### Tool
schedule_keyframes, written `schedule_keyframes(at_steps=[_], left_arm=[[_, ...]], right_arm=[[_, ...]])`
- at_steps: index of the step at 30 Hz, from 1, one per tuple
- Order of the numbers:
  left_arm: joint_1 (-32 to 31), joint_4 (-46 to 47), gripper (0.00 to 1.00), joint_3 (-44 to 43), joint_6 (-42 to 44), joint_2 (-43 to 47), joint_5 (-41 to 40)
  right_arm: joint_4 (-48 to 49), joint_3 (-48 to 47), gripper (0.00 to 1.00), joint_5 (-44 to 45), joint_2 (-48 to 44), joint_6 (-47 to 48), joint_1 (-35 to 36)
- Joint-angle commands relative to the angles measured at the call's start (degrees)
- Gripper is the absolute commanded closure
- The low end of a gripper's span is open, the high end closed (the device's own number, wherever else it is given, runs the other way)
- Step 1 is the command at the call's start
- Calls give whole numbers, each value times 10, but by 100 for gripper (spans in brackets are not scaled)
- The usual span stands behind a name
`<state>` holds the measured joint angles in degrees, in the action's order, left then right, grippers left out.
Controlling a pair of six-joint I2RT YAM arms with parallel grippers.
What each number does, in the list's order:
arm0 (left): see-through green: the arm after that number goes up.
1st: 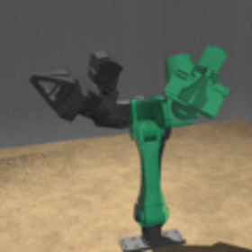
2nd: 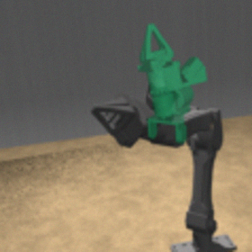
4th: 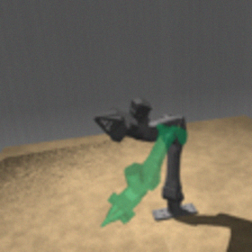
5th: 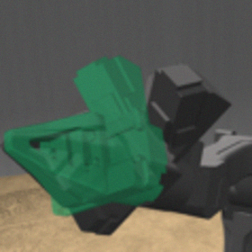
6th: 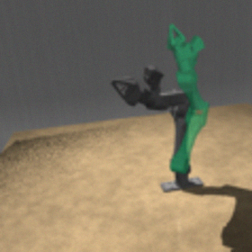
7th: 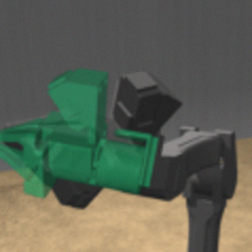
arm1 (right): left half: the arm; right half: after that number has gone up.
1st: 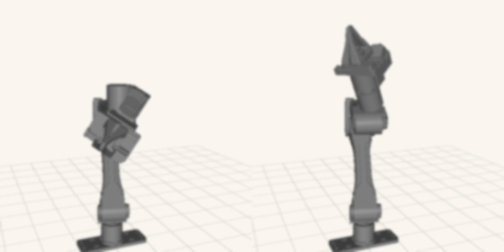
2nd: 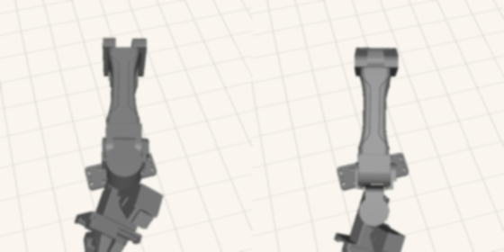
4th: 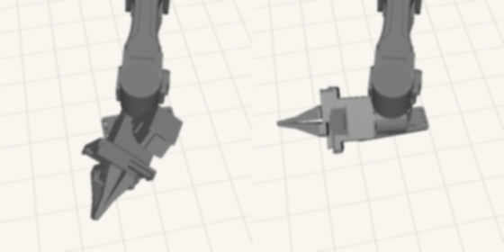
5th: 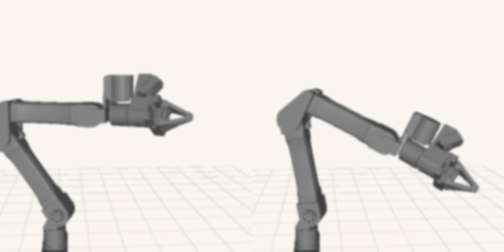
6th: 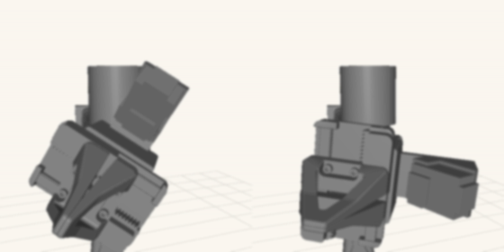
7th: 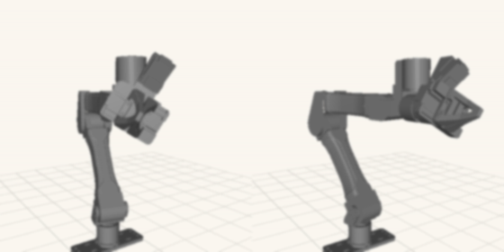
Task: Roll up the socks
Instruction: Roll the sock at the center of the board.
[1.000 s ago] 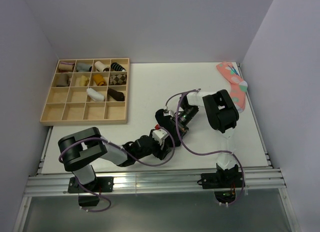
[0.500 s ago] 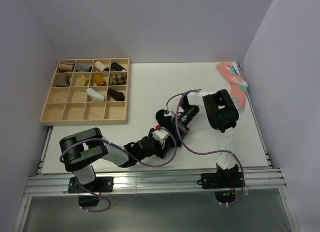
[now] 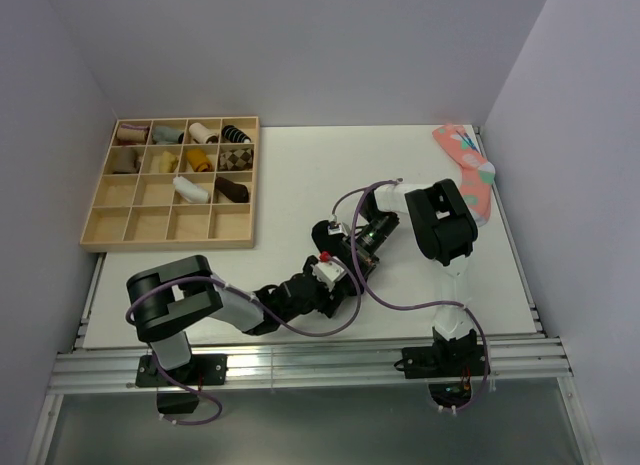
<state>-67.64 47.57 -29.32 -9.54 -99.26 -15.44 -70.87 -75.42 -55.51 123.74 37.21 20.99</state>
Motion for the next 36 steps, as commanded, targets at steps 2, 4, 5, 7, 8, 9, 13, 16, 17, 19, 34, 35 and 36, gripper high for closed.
schedule_keyframes(at_steps=[2,4,5,7,8,9,13,16,17,19,34,35,36], left_arm=[[-7,34,21,-16,20,-10,-12],[-7,42,21,-11,20,-6,-14],[-7,47,22,-10,20,-4,-14],[-7,52,22,-7,22,-1,-17],[-7,57,22,-6,25,-1,-18],[-7,60,22,-4,26,2,-19],[-7,61,22,-7,31,-1,-17],[-7,70,22,-7,35,-2,-14],[-7,74,23,-6,35,-2,-13],[-7,77,23,-6,37,0,-12],[-7,86,38,-25,44,-17,4],[-7,87,39,-27,44,-17,5],[-7,87,42,-28,44,-17,8]], right_arm=[[-16,2,100,-2,9,11,-4],[-16,3,100,-2,11,11,-4],[-18,3,100,-2,11,13,-3],[-17,3,100,-2,13,13,-4],[-17,3,100,-2,13,13,-4],[-18,3,100,-2,13,11,-4],[-14,4,100,0,13,6,-4],[-10,4,100,3,13,1,-4],[-9,5,100,5,12,0,-4],[-5,6,100,7,12,-5,-4],[5,8,100,12,14,-19,-5],[4,7,100,12,15,-20,-5],[5,7,100,12,15,-19,-5]])
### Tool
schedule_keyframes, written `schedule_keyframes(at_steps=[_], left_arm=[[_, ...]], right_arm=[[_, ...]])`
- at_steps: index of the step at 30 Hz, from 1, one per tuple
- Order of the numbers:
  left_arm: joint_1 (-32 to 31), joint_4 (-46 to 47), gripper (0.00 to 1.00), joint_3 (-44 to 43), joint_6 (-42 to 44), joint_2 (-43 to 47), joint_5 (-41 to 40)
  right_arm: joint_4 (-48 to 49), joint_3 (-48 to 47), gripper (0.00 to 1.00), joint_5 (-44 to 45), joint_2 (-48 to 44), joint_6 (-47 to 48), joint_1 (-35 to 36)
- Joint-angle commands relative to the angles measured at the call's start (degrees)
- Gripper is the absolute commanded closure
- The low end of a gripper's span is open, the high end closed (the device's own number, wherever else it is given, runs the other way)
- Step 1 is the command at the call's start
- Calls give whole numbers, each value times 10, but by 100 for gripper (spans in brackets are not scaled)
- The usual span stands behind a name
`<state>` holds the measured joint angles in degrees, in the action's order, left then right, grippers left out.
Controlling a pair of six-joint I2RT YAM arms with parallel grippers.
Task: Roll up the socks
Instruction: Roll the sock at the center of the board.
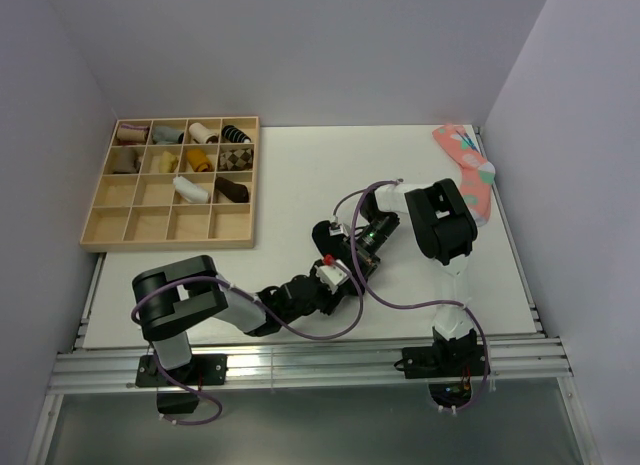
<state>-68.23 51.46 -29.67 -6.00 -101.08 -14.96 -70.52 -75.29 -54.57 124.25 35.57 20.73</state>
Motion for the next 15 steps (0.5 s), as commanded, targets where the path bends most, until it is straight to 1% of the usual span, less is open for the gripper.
schedule_keyframes(at_steps=[1,2,3,5,6,8,9,11,12,15], left_arm=[[-2,48,48,-25,9,2,6],[-2,48,50,-28,9,1,7],[-2,42,55,-29,8,1,11],[-2,41,58,-33,8,-1,14],[-2,40,65,-34,8,-1,18],[-2,36,67,-36,8,0,19],[-2,33,75,-36,8,-1,20],[-2,25,88,-39,5,-1,25],[-1,20,100,-42,4,-1,26],[-1,5,100,-48,-2,-7,38]], right_arm=[[2,7,100,2,10,-4,-3],[3,7,100,3,10,-5,-3],[3,6,100,4,10,-4,-3],[5,7,100,4,9,-8,-2],[6,8,100,4,8,-9,-3],[10,8,100,7,8,-12,-2],[11,8,100,8,7,-15,-3],[17,10,100,10,6,-17,-3],[20,11,100,10,4,-22,-3],[31,14,100,15,0,-30,-4]])
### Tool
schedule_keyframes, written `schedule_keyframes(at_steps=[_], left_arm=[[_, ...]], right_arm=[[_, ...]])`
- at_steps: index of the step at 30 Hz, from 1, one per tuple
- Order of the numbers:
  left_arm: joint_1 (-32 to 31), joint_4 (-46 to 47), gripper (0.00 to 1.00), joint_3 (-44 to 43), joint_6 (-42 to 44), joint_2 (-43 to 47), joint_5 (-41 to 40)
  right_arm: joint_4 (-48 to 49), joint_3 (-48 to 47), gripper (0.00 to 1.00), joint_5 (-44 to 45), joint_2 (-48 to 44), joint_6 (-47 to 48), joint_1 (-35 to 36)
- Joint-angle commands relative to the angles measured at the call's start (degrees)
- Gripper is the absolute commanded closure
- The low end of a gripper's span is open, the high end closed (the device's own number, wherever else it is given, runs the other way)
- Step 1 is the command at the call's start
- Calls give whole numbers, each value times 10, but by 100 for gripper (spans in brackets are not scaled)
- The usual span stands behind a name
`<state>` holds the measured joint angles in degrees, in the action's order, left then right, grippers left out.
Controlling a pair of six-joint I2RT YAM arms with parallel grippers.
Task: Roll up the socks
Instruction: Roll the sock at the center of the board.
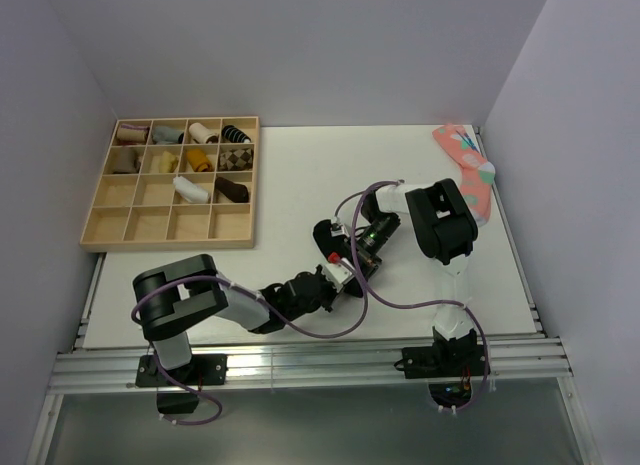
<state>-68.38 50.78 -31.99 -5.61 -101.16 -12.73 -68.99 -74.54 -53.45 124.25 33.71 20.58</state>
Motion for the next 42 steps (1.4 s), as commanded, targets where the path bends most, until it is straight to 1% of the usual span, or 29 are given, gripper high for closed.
schedule_keyframes(at_steps=[1,5,9,10,11,14,15,17,20,23,25,26,28,29,35,37,39,42], left_arm=[[1,1,100,-29,-10,-8,27],[4,-16,100,-34,-23,-18,41],[11,-15,100,-27,-49,-25,47],[14,-17,100,-27,-59,-26,50],[18,-18,100,-26,-64,-31,49],[23,-18,100,-19,-87,-35,46],[24,-23,100,-19,-94,-37,43],[27,-24,100,-17,-108,-42,40],[32,-38,100,-19,-131,-53,43],[39,-42,100,-18,-148,-57,53],[43,-46,100,-19,-166,-57,67],[50,-54,100,-21,-172,-56,72],[54,-74,100,-35,-187,-55,80],[57,-100,100,-41,-191,-55,88],[68,-177,100,-79,-229,-60,115],[76,-182,100,-83,-247,-61,122],[83,-181,100,-81,-265,-61,148],[104,-186,100,-80,-290,-62,182]], right_arm=[[18,6,100,5,-1,-12,-4],[32,8,100,11,-8,-22,-5],[55,12,100,21,-24,-45,-11],[63,13,98,25,-29,-50,-11],[80,17,91,29,-41,-55,-12],[111,25,84,47,-70,-76,-14],[119,26,79,54,-78,-83,-17],[143,33,73,62,-103,-92,-19],[177,45,70,84,-137,-109,-29],[211,62,69,96,-172,-117,-34],[228,75,72,100,-189,-123,-43],[236,78,74,102,-206,-123,-46],[243,87,75,106,-223,-119,-53],[247,90,75,110,-241,-117,-59],[259,123,75,137,-314,-65,-73],[276,146,75,149,-343,-54,-73],[292,163,77,169,-364,-41,-73],[306,190,76,172,-400,-11,-74]])
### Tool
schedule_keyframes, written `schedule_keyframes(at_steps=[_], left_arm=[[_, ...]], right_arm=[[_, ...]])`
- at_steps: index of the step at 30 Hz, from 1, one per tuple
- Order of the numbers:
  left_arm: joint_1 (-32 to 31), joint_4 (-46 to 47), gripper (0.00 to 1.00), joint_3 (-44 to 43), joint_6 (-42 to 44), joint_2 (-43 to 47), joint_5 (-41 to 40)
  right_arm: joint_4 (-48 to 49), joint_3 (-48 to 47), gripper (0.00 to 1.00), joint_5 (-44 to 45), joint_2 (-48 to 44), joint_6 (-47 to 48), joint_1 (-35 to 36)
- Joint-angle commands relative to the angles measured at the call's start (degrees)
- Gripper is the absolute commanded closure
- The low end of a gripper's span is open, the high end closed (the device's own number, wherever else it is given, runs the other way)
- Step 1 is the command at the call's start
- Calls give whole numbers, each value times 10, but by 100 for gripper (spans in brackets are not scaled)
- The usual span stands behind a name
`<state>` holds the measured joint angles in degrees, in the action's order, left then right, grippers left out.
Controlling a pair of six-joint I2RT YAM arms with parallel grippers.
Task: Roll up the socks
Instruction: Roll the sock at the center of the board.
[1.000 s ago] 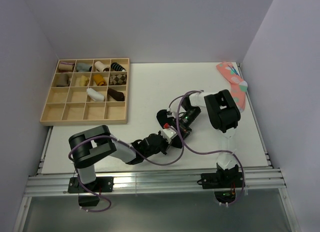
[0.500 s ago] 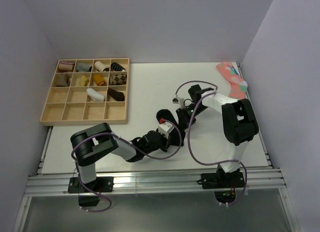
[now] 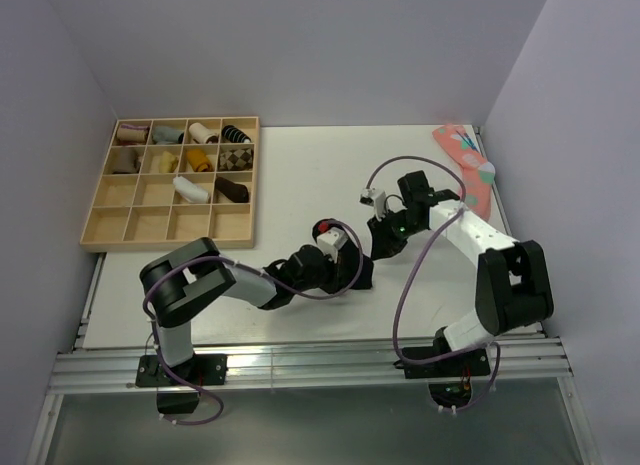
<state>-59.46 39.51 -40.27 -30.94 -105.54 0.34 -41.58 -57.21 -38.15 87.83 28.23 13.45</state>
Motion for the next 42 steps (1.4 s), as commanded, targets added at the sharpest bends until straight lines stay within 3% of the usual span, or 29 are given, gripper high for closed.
schedule_keyframes(at_steps=[1,9,16,27,42], left_arm=[[25,-77,100,1,-42,-20,59],[62,-123,100,-37,-82,-50,133],[76,-151,100,-60,-99,-85,196],[94,-185,100,-91,-115,-111,250],[102,-202,100,-105,-109,-133,266]], right_arm=[[37,28,76,17,-55,52,-4],[50,72,74,-17,-123,156,-1],[29,114,73,-27,-168,261,42],[82,203,68,43,-221,300,150],[171,237,72,118,-187,308,202]])
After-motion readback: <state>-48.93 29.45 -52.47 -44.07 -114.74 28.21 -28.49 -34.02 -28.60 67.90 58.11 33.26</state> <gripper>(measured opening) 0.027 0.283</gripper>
